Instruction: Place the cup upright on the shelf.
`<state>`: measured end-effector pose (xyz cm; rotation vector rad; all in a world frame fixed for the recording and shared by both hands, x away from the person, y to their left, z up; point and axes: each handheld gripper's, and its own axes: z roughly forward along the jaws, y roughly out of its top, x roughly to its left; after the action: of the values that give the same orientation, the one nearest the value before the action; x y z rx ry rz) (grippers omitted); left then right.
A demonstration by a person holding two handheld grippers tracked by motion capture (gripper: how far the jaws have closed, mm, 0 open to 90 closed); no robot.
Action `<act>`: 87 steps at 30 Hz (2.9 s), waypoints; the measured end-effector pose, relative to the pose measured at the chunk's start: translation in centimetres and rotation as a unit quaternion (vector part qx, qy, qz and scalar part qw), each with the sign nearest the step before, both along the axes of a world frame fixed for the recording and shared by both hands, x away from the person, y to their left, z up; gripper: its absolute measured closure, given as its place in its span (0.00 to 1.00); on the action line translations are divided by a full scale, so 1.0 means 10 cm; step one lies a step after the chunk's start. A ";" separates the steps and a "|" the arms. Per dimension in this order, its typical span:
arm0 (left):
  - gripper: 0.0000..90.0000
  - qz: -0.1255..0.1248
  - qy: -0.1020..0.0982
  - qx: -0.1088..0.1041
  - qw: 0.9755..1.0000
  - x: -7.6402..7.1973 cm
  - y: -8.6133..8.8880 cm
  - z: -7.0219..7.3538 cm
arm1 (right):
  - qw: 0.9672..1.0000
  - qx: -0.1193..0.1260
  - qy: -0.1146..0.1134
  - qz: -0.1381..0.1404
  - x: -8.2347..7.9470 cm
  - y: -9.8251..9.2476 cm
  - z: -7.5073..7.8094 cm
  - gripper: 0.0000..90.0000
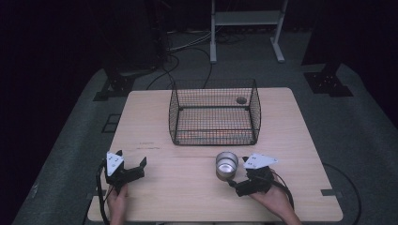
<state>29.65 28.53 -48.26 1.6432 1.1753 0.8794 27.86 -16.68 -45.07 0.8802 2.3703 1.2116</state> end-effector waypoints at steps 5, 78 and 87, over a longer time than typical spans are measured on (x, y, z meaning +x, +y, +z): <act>0.00 0.000 0.000 -0.001 1.000 0.00 0.00 0.00 | 1.000 0.001 0.009 -0.003 0.05 0.03 -0.02 0.03; 0.00 0.000 0.000 -0.002 1.000 0.00 0.00 0.00 | 0.998 0.032 0.035 0.038 0.35 0.03 0.29 0.20; 0.00 -0.001 0.000 -0.002 1.000 0.00 0.00 0.00 | 0.997 0.037 0.032 0.053 0.41 0.02 0.50 0.20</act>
<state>29.63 28.58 -48.25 1.6413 1.1752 0.8757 31.99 -16.48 -40.07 0.8372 2.4649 1.3380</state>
